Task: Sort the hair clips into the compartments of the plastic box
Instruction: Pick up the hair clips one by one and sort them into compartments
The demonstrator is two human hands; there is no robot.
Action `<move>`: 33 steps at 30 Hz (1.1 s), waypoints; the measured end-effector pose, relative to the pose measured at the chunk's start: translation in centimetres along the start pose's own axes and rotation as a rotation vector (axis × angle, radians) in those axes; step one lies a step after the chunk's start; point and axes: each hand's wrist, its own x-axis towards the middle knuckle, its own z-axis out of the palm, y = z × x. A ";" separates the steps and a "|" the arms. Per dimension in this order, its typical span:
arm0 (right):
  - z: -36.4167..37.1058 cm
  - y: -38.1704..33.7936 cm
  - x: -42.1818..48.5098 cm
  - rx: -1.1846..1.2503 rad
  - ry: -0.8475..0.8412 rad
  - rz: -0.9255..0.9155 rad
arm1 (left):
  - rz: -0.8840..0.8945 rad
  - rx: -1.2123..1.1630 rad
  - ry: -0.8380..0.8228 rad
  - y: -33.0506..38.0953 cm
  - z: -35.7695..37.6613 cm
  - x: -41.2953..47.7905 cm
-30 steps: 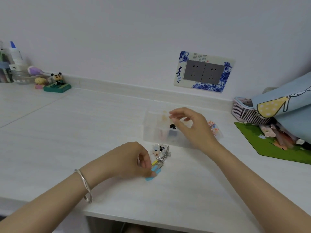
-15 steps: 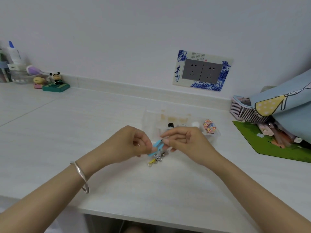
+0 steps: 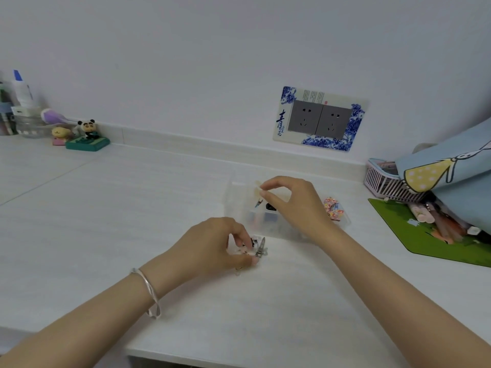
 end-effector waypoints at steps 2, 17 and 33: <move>-0.5 0.0 -1.4 0.035 -0.012 -0.036 | 0.010 0.084 -0.014 0.2 0.4 0.0; -1.3 1.2 -6.7 0.348 -0.262 0.092 | 0.106 -0.117 0.054 1.0 -0.4 0.1; -2.9 0.8 -1.0 0.464 0.165 0.100 | 0.030 -0.035 0.259 -1.2 -1.4 5.9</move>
